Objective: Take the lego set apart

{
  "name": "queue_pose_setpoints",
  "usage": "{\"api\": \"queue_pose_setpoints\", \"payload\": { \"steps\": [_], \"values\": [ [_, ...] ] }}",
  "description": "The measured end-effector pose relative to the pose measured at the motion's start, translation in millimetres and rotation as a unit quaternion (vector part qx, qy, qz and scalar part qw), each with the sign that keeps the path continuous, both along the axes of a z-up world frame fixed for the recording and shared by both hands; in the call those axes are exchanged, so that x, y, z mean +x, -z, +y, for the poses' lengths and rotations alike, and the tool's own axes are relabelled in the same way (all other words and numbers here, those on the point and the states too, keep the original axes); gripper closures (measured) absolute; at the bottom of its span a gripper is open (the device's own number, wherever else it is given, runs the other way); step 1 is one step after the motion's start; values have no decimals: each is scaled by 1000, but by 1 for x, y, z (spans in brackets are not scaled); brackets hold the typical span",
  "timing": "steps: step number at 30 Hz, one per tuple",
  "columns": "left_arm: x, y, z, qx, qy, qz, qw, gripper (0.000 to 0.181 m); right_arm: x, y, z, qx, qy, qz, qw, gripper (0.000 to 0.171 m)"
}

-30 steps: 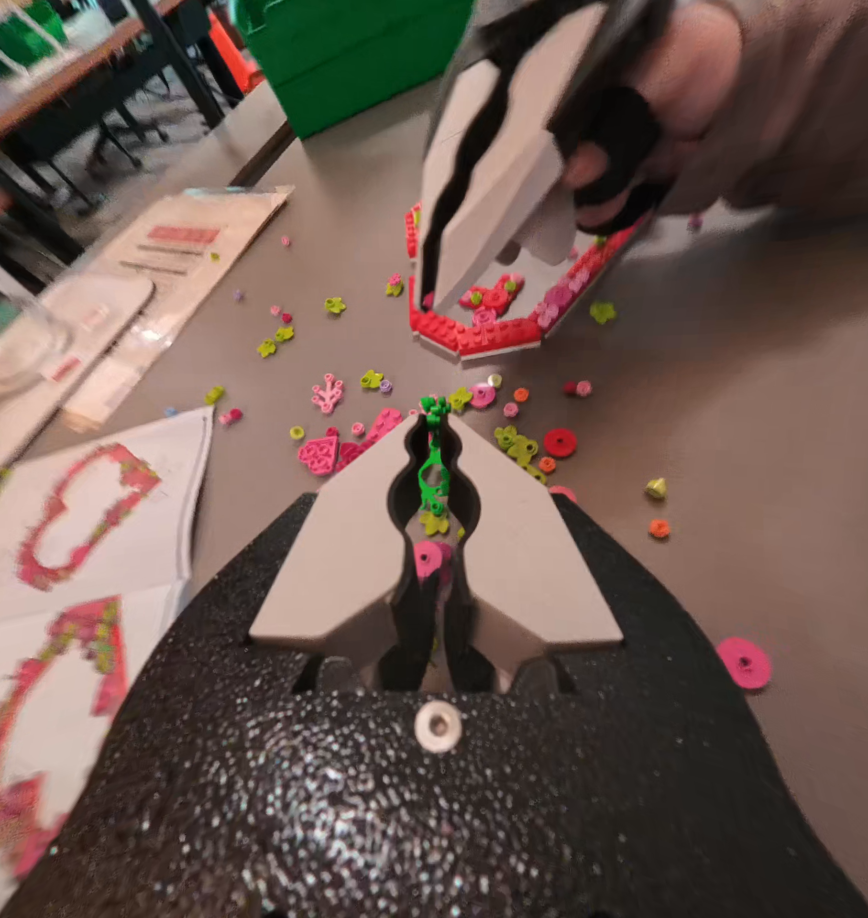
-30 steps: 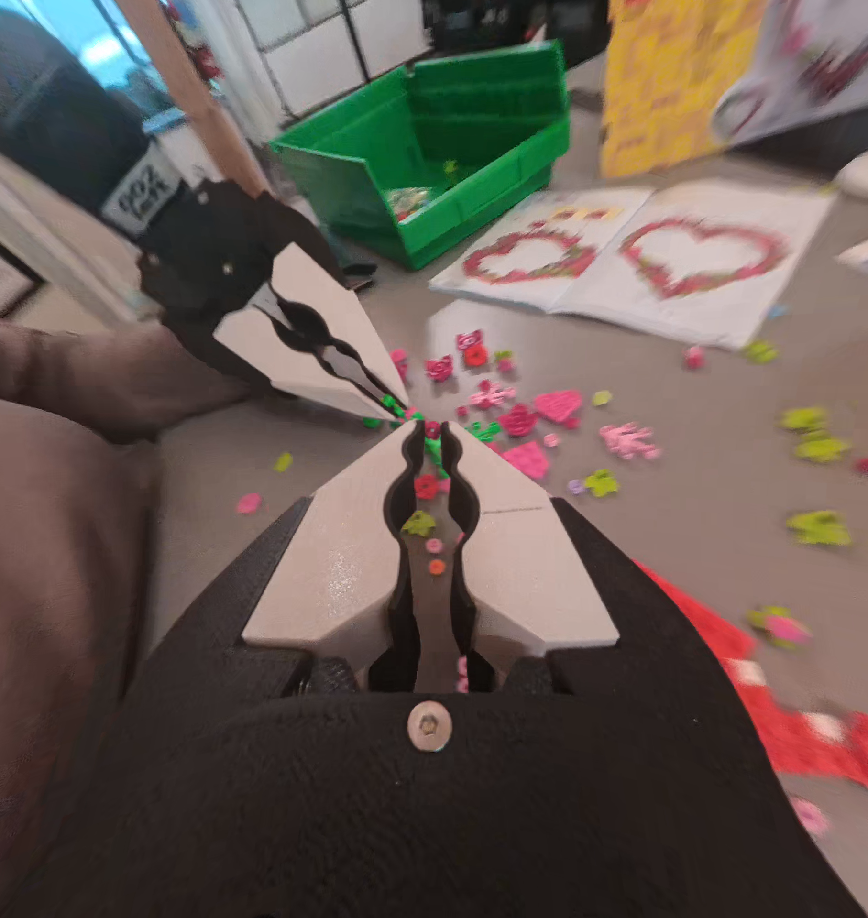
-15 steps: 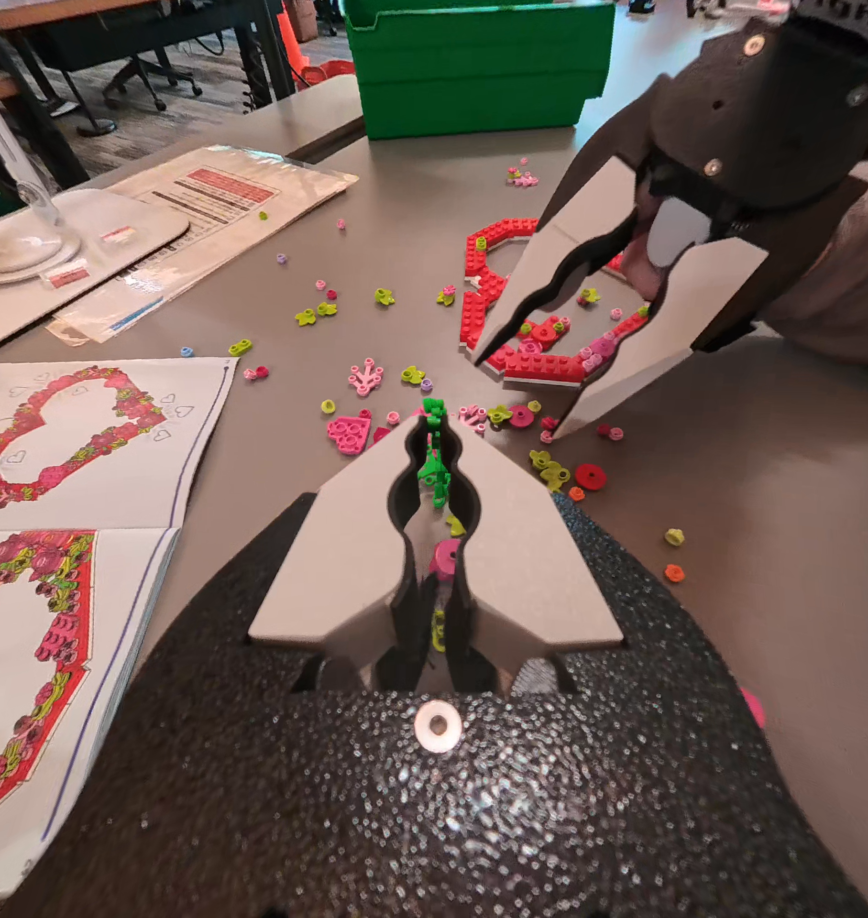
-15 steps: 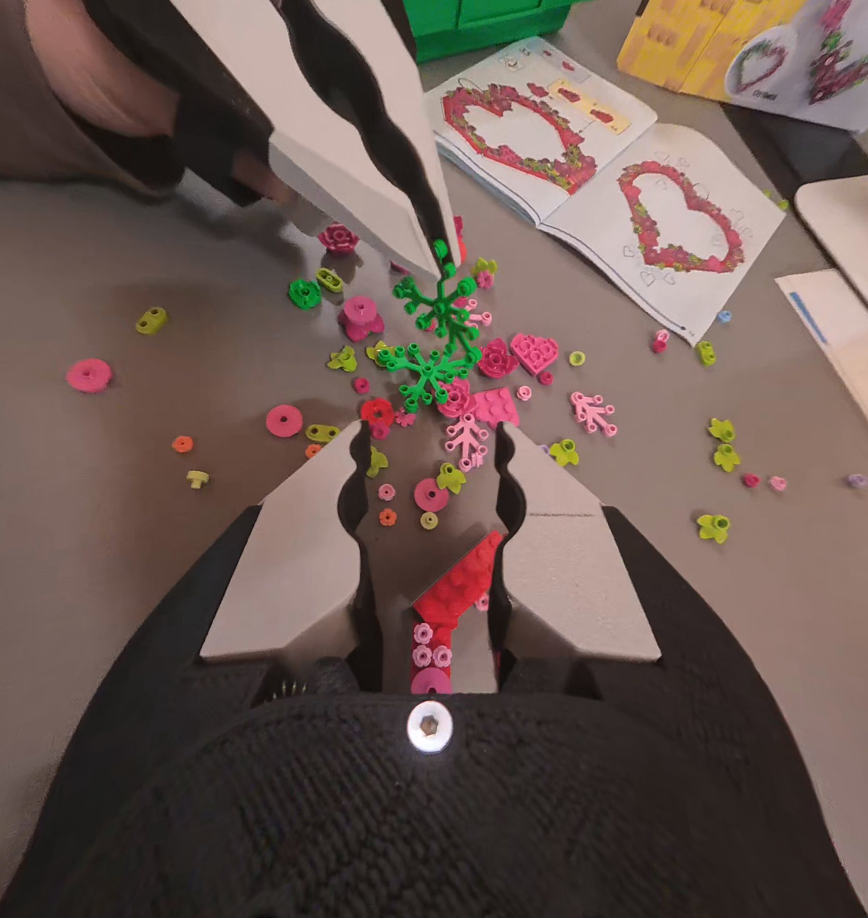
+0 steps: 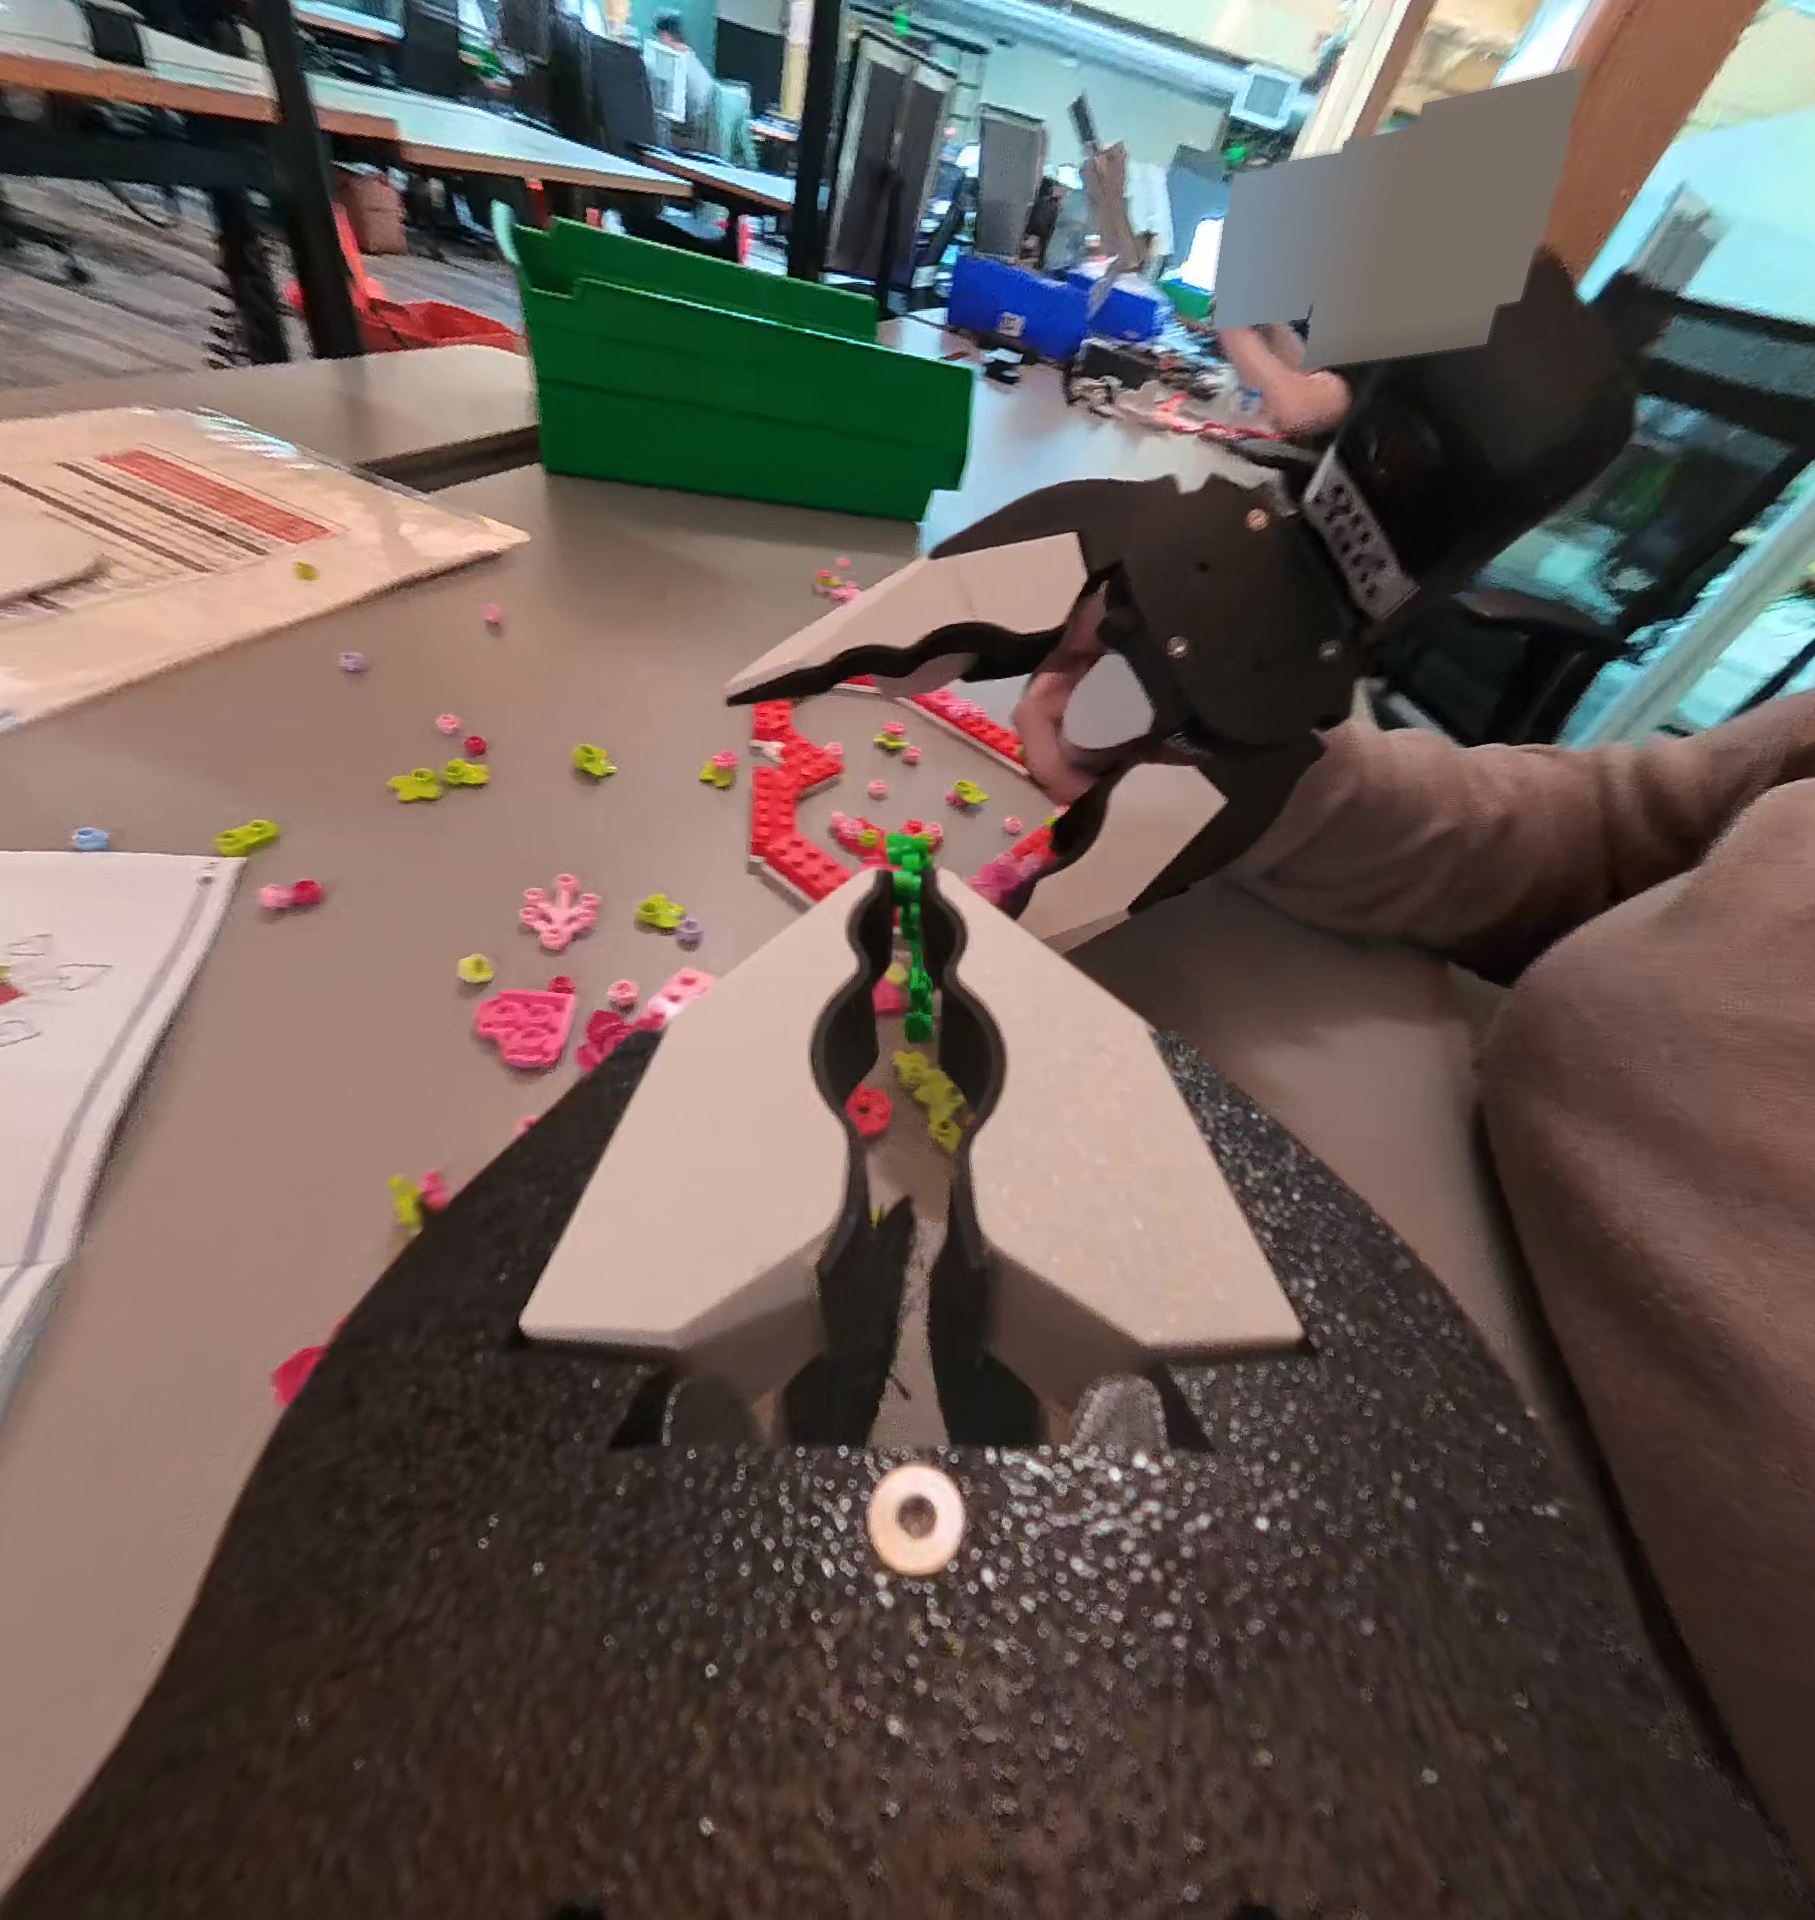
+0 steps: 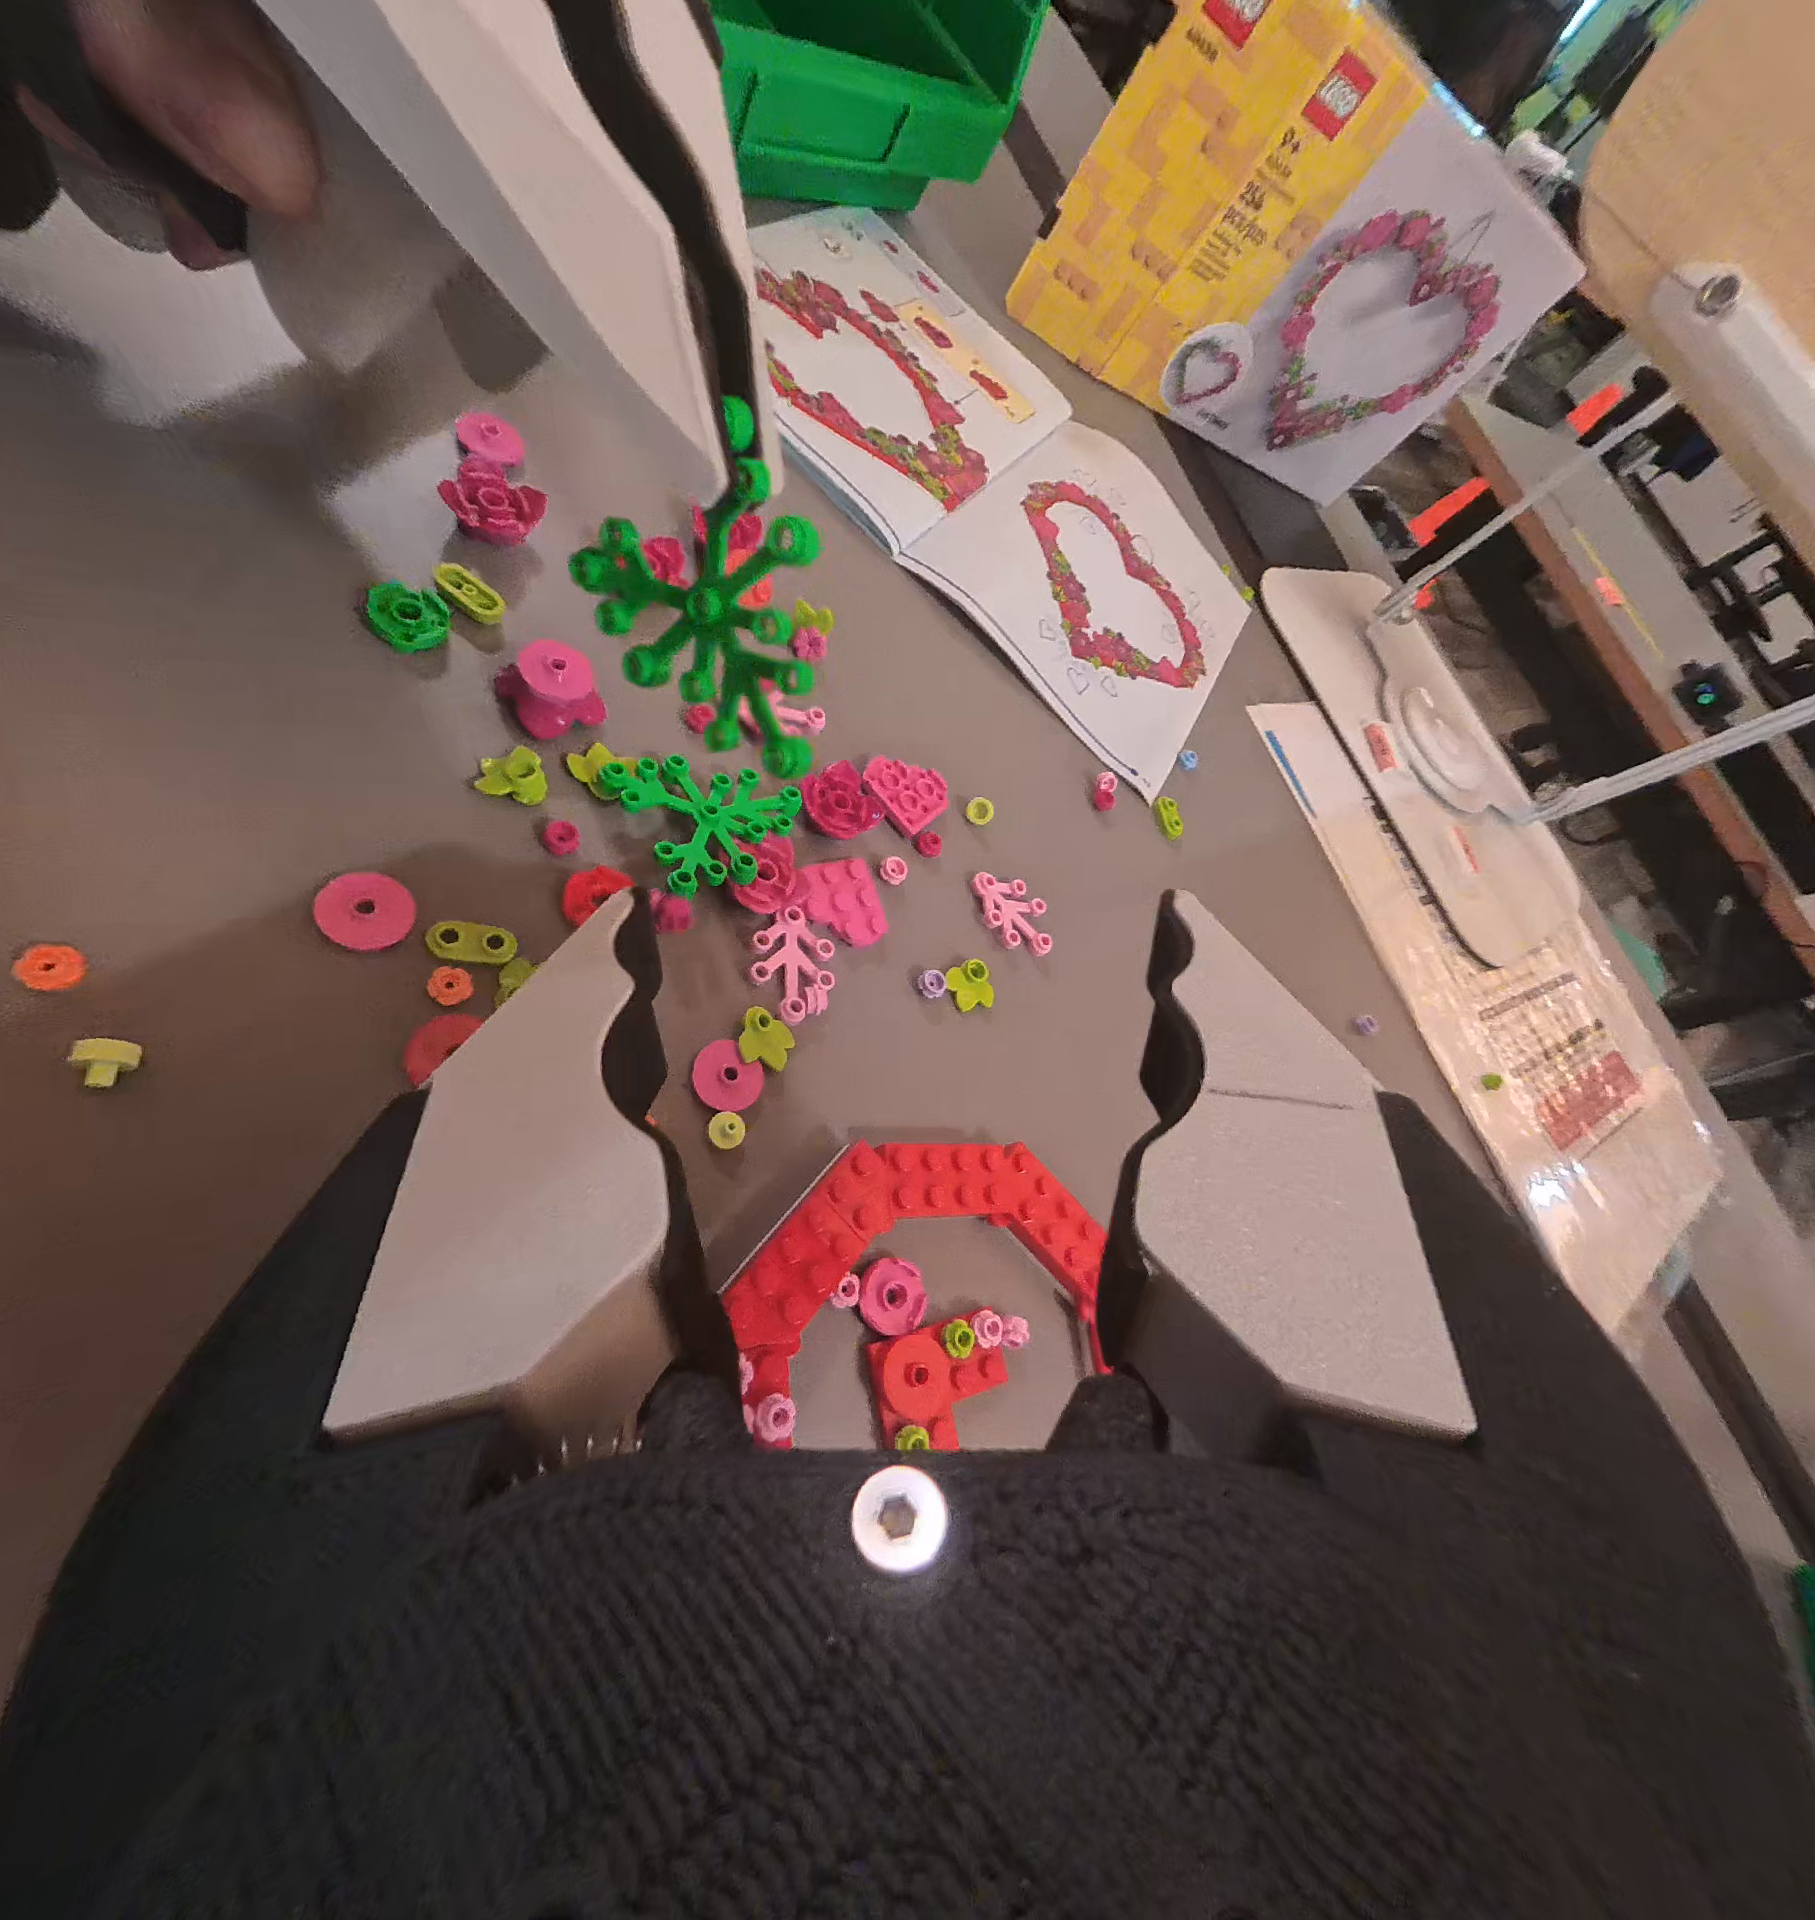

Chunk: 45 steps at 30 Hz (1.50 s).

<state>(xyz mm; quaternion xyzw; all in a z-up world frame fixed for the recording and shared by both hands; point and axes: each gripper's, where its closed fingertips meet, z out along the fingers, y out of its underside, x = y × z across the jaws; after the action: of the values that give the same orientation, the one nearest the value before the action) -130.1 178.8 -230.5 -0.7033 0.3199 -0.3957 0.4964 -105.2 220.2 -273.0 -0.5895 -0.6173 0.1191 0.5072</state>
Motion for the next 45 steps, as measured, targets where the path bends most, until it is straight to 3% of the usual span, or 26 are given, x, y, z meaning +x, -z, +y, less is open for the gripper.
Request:
{"api": "queue_pose_setpoints", "payload": {
  "steps": [7,11,13,15,18,20,22,24,26,27,29,32,36,39,42,45],
  "values": [
    [6,34,4,-44,-3,69,997,179,-9,1,-12,53,-21,-21,998,78],
    [-10,24,16,-11,-56,75,996,179,-6,-3,-14,60,-21,-23,998,77],
    [-31,5,25,44,-113,86,989,179,-2,-13,-15,70,-19,-20,997,77],
    [-74,-32,34,129,-226,119,958,179,6,-25,-15,80,-10,-16,997,78],
    [-170,-107,23,244,-429,172,853,180,22,-46,-12,85,6,17,996,80],
    [-231,-124,18,213,-509,219,804,179,34,-57,-9,70,16,46,996,82],
    [-269,-107,26,106,-524,230,813,179,45,-65,-6,53,27,72,996,82],
    [-293,-86,36,18,-526,225,820,146,57,-73,-5,41,35,94,994,83],
    [-315,-70,42,-29,-547,239,802,84,69,-80,-4,35,43,112,992,84],
    [-324,-60,42,-52,-554,259,790,66,75,-83,-4,33,47,122,991,85],
    [-331,-48,46,-70,-557,291,775,53,88,-86,-2,27,52,141,988,85],
    [-298,-53,53,-35,-522,286,803,55,111,-91,5,27,65,165,984,85],
    [-186,-62,52,20,-378,228,897,69,162,-108,29,68,106,202,971,86],
    [-106,-58,39,36,-268,186,945,81,216,-121,53,102,151,232,956,90],
    [-51,-50,26,48,-202,173,963,86,277,-121,76,96,213,230,945,93],
    [-19,-49,16,75,-179,151,969,92,320,-102,80,26,239,207,948,99]
  ]
}}
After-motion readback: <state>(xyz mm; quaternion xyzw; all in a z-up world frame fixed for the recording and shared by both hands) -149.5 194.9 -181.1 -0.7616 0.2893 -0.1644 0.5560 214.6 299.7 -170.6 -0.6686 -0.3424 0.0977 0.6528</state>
